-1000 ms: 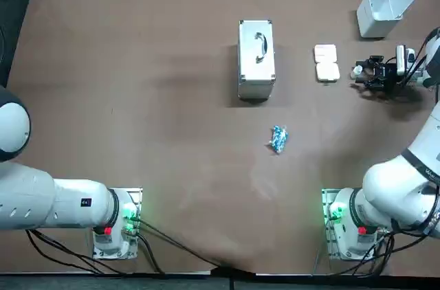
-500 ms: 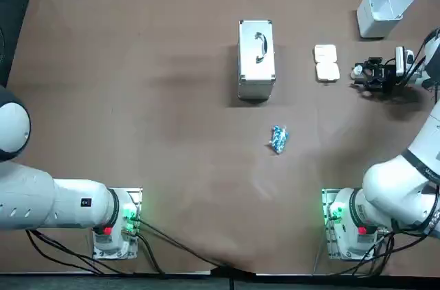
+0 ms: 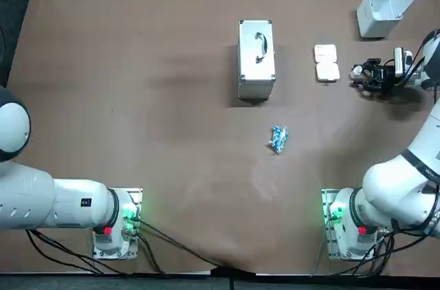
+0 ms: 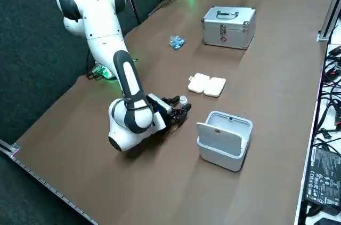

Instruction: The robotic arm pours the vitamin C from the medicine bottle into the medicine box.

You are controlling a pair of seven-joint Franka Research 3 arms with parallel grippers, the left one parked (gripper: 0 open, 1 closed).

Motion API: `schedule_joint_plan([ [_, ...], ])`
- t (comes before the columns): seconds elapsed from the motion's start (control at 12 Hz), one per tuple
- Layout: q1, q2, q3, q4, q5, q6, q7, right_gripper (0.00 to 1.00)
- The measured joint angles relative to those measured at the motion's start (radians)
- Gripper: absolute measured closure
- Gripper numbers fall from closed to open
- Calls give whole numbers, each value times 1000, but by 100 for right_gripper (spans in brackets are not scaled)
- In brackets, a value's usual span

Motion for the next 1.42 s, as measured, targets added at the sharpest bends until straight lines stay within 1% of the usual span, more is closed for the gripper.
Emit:
schedule_joint_plan([
  [0.08, 0, 0, 0, 0, 0, 0, 0, 27],
  [0.17, 0, 0, 0, 1, 0, 0, 0, 28],
  [0.25, 0, 0, 0, 2, 0, 0, 0, 37],
  [0.5, 0, 1, 0, 10, 0, 0, 0, 44],
  [0.58, 0, 1, 0, 11, 0, 1, 0, 44],
  [0.67, 0, 1, 0, 13, 0, 1, 0, 48],
  [1.0, 0, 2, 0, 16, 0, 1, 0, 55],
  [1.42, 0, 2, 0, 17, 0, 1, 0, 57],
])
